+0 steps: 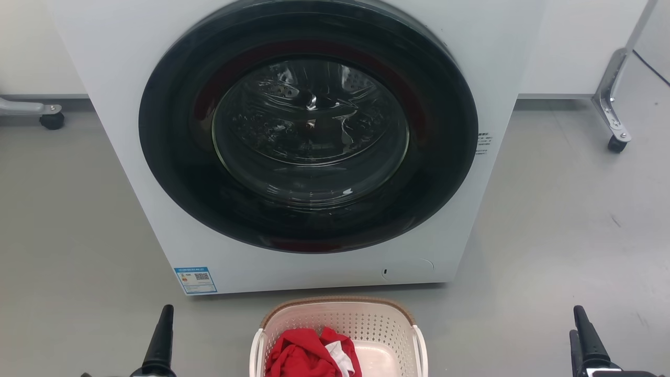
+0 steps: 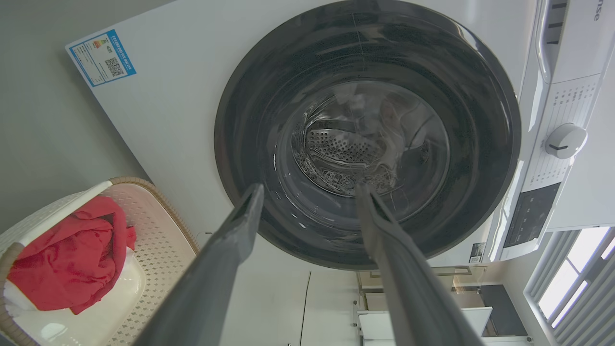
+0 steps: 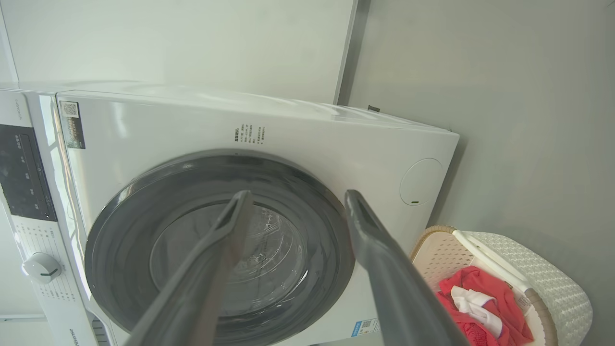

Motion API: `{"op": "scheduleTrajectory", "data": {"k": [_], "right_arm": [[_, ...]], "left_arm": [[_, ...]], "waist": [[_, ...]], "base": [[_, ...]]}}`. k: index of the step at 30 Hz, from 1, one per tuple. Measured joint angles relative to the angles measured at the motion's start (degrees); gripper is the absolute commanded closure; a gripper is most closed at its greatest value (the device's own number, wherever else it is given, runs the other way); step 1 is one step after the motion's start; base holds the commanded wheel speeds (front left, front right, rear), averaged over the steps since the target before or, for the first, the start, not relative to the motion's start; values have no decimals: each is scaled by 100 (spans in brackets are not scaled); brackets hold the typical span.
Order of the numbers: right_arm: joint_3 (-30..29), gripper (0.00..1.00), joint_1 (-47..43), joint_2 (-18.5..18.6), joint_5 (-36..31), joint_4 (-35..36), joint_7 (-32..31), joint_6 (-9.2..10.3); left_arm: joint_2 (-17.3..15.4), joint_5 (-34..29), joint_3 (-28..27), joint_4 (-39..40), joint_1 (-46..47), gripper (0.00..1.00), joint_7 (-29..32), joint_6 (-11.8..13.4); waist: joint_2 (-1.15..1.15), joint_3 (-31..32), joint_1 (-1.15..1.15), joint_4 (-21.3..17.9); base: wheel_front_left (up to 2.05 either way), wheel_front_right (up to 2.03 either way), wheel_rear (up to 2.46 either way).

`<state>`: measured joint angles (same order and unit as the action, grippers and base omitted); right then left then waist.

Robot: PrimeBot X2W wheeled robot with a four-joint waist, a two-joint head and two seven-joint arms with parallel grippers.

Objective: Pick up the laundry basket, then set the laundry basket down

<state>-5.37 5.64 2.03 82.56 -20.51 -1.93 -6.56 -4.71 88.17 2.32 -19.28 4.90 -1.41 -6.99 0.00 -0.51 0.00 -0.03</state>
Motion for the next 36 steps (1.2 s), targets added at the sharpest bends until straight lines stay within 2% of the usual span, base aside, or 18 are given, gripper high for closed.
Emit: {"op": "scheduleTrajectory", "data": {"k": [10,16,36], "right_arm": [[350,0,177,222,-846,-111,269,-1],[576,0,210,365,-1455,-205,411,11],[1273,0,415,758,-3345,-461,856,341]], "left_arm": [[-130,-854,223,-19,103,0,-220,11],[-201,-1545,338,-5,190,0,-323,171],[-437,-3745,860,78,215,0,-667,627]], "waist": [[0,6,0,-1],[0,20,0,4],[0,90,0,13]], "base": [[0,0,0],[0,0,0],[0,0,0]]}}
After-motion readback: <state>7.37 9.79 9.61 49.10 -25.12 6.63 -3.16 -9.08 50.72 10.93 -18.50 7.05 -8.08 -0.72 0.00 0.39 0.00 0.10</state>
